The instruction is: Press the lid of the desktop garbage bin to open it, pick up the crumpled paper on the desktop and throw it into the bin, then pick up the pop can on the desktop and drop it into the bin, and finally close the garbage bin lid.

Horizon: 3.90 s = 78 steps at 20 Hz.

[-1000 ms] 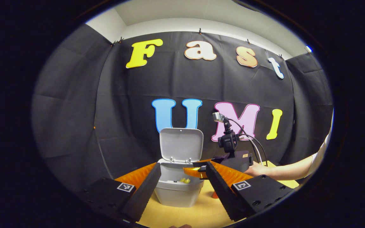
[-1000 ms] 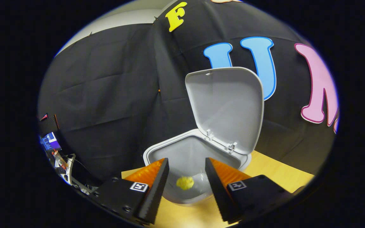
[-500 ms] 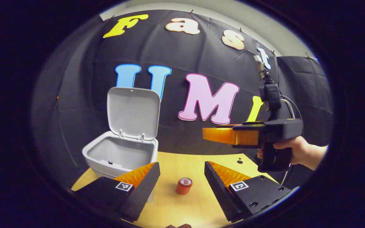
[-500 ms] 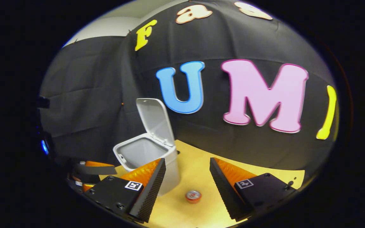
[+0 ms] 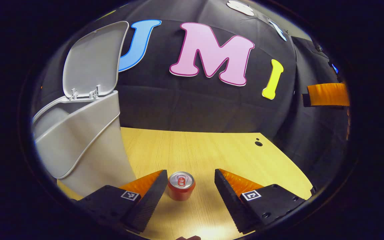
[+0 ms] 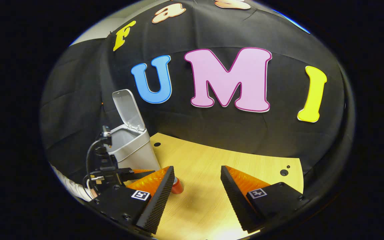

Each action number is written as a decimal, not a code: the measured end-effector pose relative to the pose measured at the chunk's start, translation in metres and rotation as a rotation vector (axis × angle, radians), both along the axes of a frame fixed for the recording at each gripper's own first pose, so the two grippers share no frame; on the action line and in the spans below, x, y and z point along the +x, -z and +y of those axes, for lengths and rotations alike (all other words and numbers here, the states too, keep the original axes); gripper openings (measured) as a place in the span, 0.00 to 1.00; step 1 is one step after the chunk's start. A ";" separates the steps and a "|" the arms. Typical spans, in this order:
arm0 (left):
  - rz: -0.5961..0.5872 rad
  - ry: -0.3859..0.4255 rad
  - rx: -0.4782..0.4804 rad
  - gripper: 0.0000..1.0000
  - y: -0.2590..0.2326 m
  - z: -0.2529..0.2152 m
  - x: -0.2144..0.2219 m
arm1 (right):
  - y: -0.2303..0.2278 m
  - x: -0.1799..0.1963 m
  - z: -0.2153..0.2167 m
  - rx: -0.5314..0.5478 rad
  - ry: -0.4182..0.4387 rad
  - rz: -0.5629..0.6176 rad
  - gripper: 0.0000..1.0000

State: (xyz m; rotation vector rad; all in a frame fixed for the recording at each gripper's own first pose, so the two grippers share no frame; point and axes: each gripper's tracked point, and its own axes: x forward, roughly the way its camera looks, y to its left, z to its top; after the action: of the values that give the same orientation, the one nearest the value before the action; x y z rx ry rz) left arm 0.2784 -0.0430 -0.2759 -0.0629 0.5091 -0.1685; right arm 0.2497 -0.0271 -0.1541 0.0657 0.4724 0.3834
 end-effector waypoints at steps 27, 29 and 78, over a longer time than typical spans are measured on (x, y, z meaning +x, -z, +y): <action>-0.241 0.048 0.112 0.85 -0.214 0.074 0.001 | -0.008 -0.033 0.019 -0.006 0.024 -0.024 0.89; -0.252 -0.018 0.153 0.85 -0.234 0.114 -0.009 | -0.011 -0.038 0.024 -0.010 0.017 -0.030 0.89; 0.447 0.005 0.183 1.00 -0.148 0.230 -0.021 | 0.022 -0.066 0.029 0.058 0.009 0.032 0.88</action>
State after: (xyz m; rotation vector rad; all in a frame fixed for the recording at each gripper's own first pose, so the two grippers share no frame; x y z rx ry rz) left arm 0.2570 0.1870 -0.1276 0.0818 0.9687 -0.1118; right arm 0.1841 0.0016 -0.1760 0.1298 0.4920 0.3878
